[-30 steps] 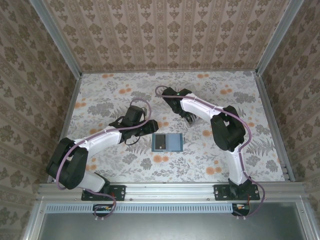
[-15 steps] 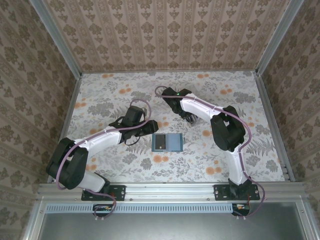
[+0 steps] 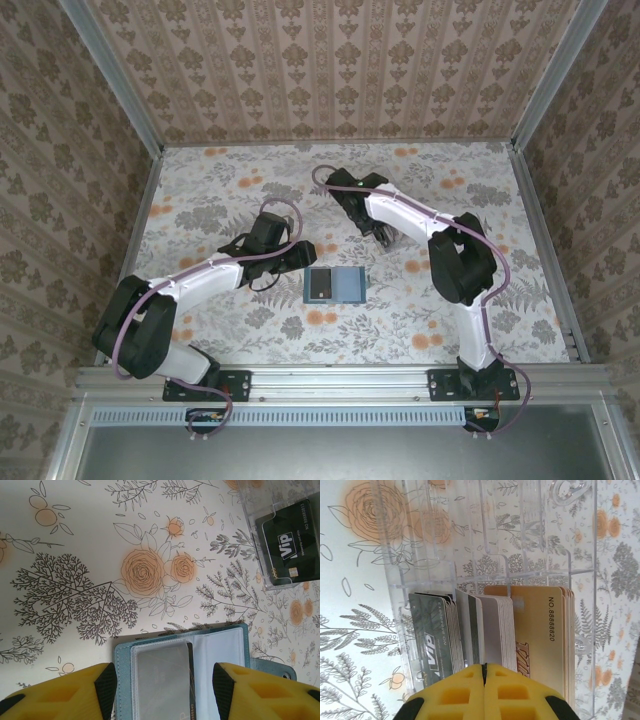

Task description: Put the credit cards into the card holder

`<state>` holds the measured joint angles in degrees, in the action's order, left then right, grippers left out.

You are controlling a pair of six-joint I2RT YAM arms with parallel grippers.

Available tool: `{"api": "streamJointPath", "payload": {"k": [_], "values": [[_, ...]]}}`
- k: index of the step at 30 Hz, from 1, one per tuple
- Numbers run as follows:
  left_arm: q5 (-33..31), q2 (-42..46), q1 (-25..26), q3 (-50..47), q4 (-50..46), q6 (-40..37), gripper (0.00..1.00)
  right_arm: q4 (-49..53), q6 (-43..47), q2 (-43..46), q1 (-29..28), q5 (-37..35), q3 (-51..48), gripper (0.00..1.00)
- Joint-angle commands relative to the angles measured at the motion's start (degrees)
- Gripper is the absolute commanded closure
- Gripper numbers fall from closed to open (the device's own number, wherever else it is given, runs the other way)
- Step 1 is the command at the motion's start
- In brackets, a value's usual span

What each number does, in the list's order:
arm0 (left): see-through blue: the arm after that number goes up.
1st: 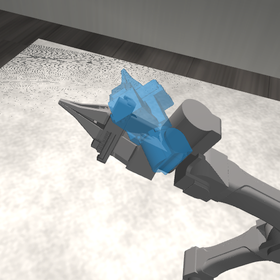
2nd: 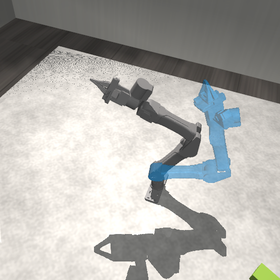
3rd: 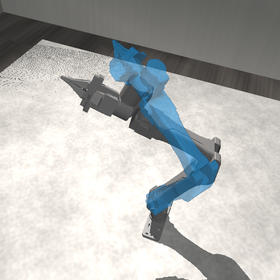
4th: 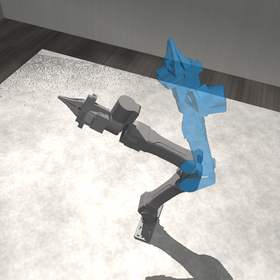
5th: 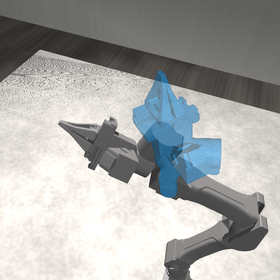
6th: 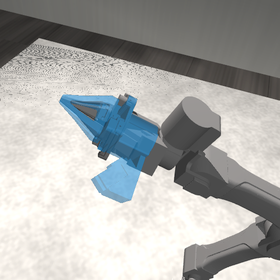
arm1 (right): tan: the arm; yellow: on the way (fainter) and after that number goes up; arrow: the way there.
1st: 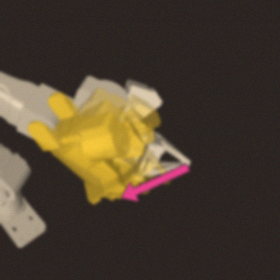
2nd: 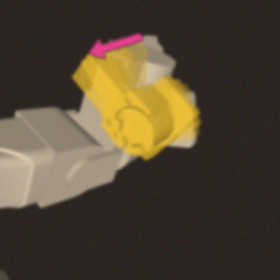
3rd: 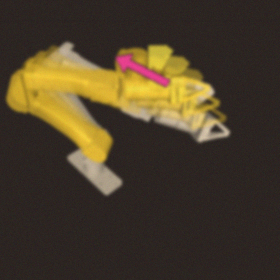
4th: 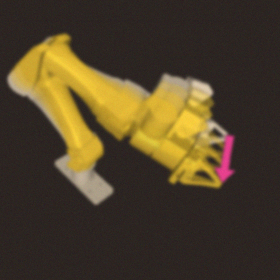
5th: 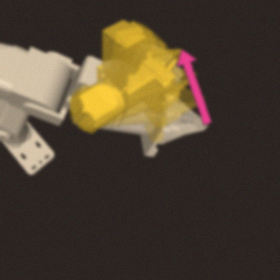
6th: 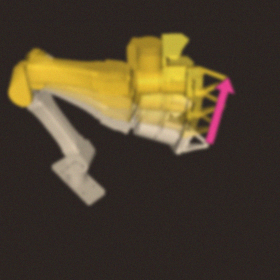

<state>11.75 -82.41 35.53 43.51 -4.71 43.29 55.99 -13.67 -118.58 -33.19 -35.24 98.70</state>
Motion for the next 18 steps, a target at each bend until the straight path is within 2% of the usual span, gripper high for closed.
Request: {"api": "streamJointPath", "payload": {"k": [1, 18], "values": [[0.8, 0.7, -0.4, -0.1, -0.3, 0.2, 0.43, 2.5, -1.2, 1.9, 1.3, 5.0, 1.4, 0.94], [1.0, 0.0, -0.5, 0.2, -0.4, 0.3, 0.43, 1.8, -2.2, -0.8, 4.4, 12.4, 1.3, 0.88]]}}
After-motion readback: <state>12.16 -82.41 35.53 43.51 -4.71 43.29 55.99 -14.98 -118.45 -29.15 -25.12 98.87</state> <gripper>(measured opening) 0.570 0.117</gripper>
